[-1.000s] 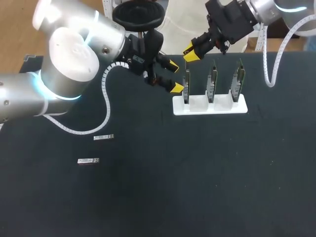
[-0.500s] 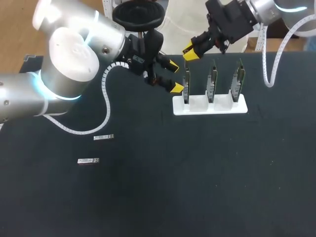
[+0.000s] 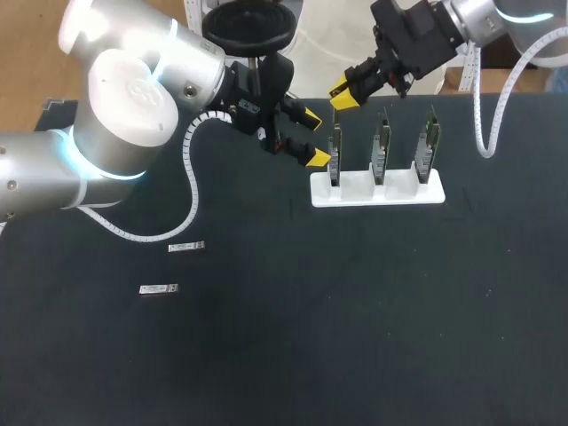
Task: Pick up the optical module with the left hand, and insert it into the network port with the right hand.
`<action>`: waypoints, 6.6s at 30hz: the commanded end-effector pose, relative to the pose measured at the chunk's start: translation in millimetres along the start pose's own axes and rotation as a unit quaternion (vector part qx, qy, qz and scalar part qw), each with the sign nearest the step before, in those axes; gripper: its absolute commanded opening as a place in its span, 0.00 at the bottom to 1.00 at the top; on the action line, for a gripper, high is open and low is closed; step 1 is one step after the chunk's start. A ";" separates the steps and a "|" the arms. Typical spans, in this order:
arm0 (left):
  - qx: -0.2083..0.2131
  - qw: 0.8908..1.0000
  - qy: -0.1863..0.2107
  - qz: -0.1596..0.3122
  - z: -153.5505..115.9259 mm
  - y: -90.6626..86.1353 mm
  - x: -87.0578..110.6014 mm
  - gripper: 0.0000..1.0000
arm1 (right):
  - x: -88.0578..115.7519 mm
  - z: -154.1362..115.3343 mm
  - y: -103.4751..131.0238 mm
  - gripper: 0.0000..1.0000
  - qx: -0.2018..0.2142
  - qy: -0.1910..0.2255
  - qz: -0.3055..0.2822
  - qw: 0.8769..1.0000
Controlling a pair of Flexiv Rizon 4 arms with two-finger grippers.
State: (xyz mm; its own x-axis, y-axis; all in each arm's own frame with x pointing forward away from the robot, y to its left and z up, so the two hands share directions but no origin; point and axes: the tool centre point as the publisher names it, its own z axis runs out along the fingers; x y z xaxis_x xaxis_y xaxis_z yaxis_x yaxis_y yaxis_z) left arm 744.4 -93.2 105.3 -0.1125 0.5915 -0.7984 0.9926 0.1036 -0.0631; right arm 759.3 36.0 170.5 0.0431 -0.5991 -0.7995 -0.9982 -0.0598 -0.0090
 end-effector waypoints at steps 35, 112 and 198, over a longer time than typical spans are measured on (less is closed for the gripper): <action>0.000 1.000 0.003 -0.001 0.3 0.9 -1.5 1.00 | 10.1 6.1 -0.9 1.00 -0.004 0.002 0.022 1.000; 0.000 1.000 0.003 -0.001 0.3 0.9 -1.5 1.00 | 31.5 23.3 -3.4 0.00 -0.030 -0.001 0.070 0.997; 0.000 1.000 0.003 -0.001 0.3 0.9 -1.5 1.00 | 88.8 -63.4 13.0 1.00 -0.052 0.024 0.075 0.995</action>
State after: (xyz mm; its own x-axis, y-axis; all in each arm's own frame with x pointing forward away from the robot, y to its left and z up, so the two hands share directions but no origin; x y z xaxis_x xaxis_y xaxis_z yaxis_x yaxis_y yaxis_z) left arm 744.4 -93.2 105.2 -0.1124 0.5914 -0.7985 0.9926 0.1035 -0.0630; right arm 752.5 -68.9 137.4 -0.1028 -0.6444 -0.7577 -0.9836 -0.0477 0.1740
